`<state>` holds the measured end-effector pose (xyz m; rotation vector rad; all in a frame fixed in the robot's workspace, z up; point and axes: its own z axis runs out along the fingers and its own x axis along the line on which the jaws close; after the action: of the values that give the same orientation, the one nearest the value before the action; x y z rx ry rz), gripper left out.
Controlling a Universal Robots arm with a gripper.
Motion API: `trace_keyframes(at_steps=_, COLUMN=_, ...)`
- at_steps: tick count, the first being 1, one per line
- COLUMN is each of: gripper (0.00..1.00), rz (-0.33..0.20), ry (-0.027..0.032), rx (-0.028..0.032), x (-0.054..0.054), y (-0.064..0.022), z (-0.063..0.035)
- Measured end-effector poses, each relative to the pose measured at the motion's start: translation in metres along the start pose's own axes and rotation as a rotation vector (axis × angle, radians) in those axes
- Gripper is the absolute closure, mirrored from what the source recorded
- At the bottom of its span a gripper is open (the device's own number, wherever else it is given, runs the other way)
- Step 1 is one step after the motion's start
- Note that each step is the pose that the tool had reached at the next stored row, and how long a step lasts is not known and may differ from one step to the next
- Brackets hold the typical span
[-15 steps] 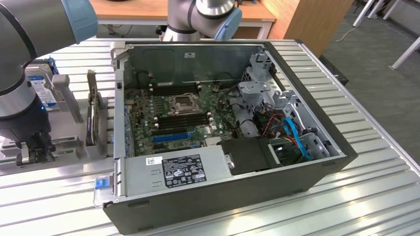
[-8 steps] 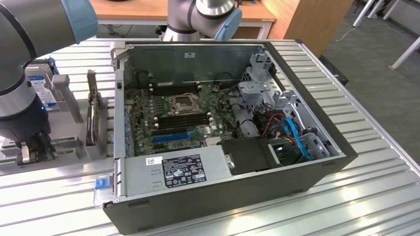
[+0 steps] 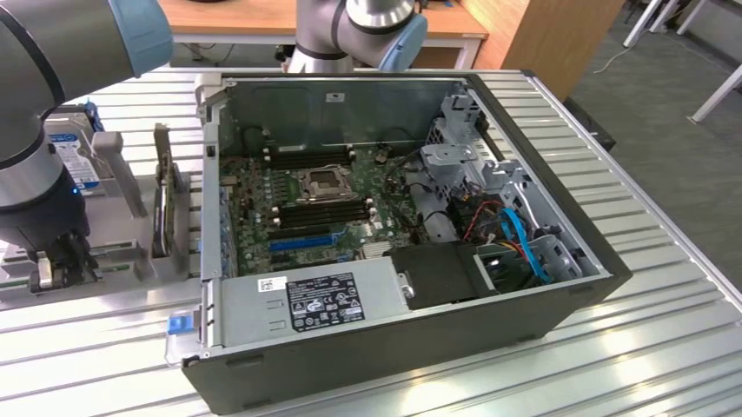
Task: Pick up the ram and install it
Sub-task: 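Pick up the ram and move it above insertion slot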
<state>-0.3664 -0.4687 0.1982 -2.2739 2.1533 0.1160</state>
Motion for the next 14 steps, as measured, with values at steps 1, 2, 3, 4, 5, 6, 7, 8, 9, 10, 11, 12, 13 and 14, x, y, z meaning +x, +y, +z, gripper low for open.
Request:
trace_keyframes(at_steps=1, gripper=0.78, rz=0.000, ry=0.0000, rx=0.0000, x=0.0000, y=0.0000, z=-0.0004)
trace_keyframes(at_steps=2, gripper=0.78, rz=0.000, ry=0.0000, rx=0.0000, x=-0.0001, y=0.0000, z=-0.0007)
trace_keyframes(at_steps=3, gripper=0.78, rz=0.000, ry=0.0000, rx=0.0000, x=0.0000, y=0.0000, z=-0.0008)
trace_keyframes(at_steps=4, gripper=0.78, rz=0.000, ry=0.0001, rx=-0.0001, x=0.0000, y=0.0001, z=-0.0009)
trace_keyframes(at_steps=5, gripper=0.78, rz=0.000, ry=0.0000, rx=-0.0001, x=0.0000, y=0.0001, z=-0.0009)
trace_keyframes(at_steps=6, gripper=0.78, rz=0.000, ry=0.0001, rx=-0.0001, x=0.0000, y=0.0001, z=-0.0010)
trace_keyframes(at_steps=7, gripper=0.78, rz=0.000, ry=0.0001, rx=-0.0001, x=0.0000, y=0.0001, z=-0.0010)
trace_keyframes(at_steps=8, gripper=0.78, rz=0.000, ry=0.0001, rx=-0.0001, x=0.0000, y=0.0001, z=-0.0010)
trace_keyframes(at_steps=9, gripper=0.78, rz=0.000, ry=0.0001, rx=-0.0001, x=0.0000, y=0.0001, z=-0.0010)
trace_keyframes(at_steps=10, gripper=0.78, rz=0.000, ry=0.0001, rx=-0.0001, x=0.0000, y=0.0001, z=-0.0010)
trace_keyframes(at_steps=11, gripper=0.78, rz=0.000, ry=0.0001, rx=-0.0001, x=0.0000, y=0.0001, z=-0.0010)
trace_keyframes(at_steps=12, gripper=0.78, rz=0.000, ry=0.0001, rx=-0.0001, x=0.0000, y=0.0001, z=-0.0010)
trace_keyframes(at_steps=13, gripper=0.78, rz=0.000, ry=0.0001, rx=-0.0001, x=0.0000, y=0.0001, z=-0.0010)
trace_keyframes(at_steps=14, gripper=0.78, rz=0.000, ry=0.0001, rx=-0.0001, x=0.0000, y=0.0001, z=-0.0010)
